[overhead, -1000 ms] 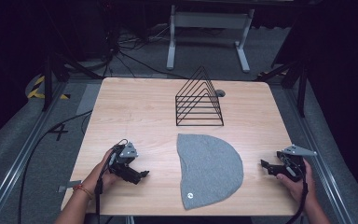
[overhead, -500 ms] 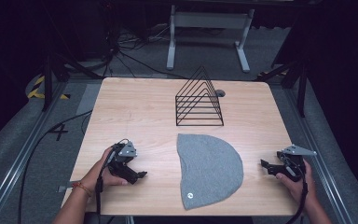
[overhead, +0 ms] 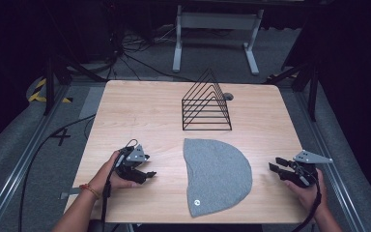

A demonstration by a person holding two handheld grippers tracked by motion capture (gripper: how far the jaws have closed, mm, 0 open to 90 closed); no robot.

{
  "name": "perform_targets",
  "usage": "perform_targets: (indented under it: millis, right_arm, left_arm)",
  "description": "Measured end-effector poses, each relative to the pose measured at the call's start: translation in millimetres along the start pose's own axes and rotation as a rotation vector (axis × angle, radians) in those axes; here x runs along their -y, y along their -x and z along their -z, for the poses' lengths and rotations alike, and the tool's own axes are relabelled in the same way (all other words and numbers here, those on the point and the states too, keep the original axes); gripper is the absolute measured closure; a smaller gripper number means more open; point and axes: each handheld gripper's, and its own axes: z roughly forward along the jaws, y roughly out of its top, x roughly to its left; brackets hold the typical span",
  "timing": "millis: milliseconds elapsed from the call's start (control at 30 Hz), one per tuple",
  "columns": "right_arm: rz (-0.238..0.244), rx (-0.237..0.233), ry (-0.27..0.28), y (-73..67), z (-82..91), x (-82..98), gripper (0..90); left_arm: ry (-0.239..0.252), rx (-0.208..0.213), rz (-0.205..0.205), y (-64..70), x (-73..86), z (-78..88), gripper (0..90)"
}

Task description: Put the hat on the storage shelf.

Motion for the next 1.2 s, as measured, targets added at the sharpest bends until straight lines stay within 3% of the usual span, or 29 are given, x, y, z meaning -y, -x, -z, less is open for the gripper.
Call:
perform_targets:
  millis: [133, 267, 333, 467, 567, 600, 667, 733, 833, 867, 1000, 1100, 1200]
  right_arm:
    - [0.057, -0.066, 0.016, -21.1, -1.2, -10.8, 57.1]
    - [0.092, -0.122, 0.023, -34.6, -4.0, -20.8, 59.3]
    - [0.119, -0.185, 0.029, -47.8, -9.8, -32.1, 62.3]
    - [0.168, -0.245, 0.005, -68.8, -20.2, -40.0, 66.6]
    - [0.196, -0.264, -0.009, -79.4, -24.5, -41.2, 69.0]
    - [0.210, -0.280, -0.019, -87.5, -26.9, -41.8, 69.8]
    - [0.234, -0.314, -0.029, -102.9, -31.3, -42.1, 71.5]
    - [0.257, -0.355, -0.044, -118.5, -35.3, -41.2, 72.6]
    - [0.310, -0.413, -0.072, -139.5, -40.3, -38.4, 74.1]
    - [0.338, -0.446, -0.086, -152.2, -42.4, -35.2, 75.7]
    - [0.370, -0.483, -0.106, -166.8, -43.8, -27.2, 78.0]
    - [0.373, -0.495, -0.111, -168.9, -42.5, -23.4, 78.9]
    - [0.384, -0.493, -0.125, -170.6, -41.4, -18.6, 80.6]
  left_arm:
    - [0.098, 0.005, 0.088, -10.6, -7.5, 14.8, 29.8]
    - [0.120, -0.016, 0.070, -9.3, -16.7, 21.5, 29.9]
    - [0.117, -0.019, 0.049, -6.3, -26.3, 18.5, 30.7]
    - [0.102, -0.003, 0.013, -6.2, -40.3, 6.2, 34.5]
    - [0.090, 0.001, -0.008, -6.1, -49.9, -1.9, 37.9]
    - [0.099, 0.020, -0.016, -6.7, -56.3, -7.1, 37.9]
    - [0.093, 0.018, -0.050, -5.4, -67.2, -15.1, 41.4]
    - [0.096, 0.059, -0.056, -4.7, -78.2, -24.5, 44.6]
    - [0.102, 0.074, -0.089, -0.3, -93.5, -39.0, 47.5]
    - [0.106, 0.085, -0.095, 3.1, -101.4, -47.7, 48.6]
    - [0.100, 0.101, -0.122, 9.5, -113.4, -61.6, 50.1]
    - [0.093, 0.110, -0.139, 14.3, -123.5, -77.6, 50.4]
    - [0.052, 0.110, -0.149, 13.9, -128.3, -93.8, 52.1]
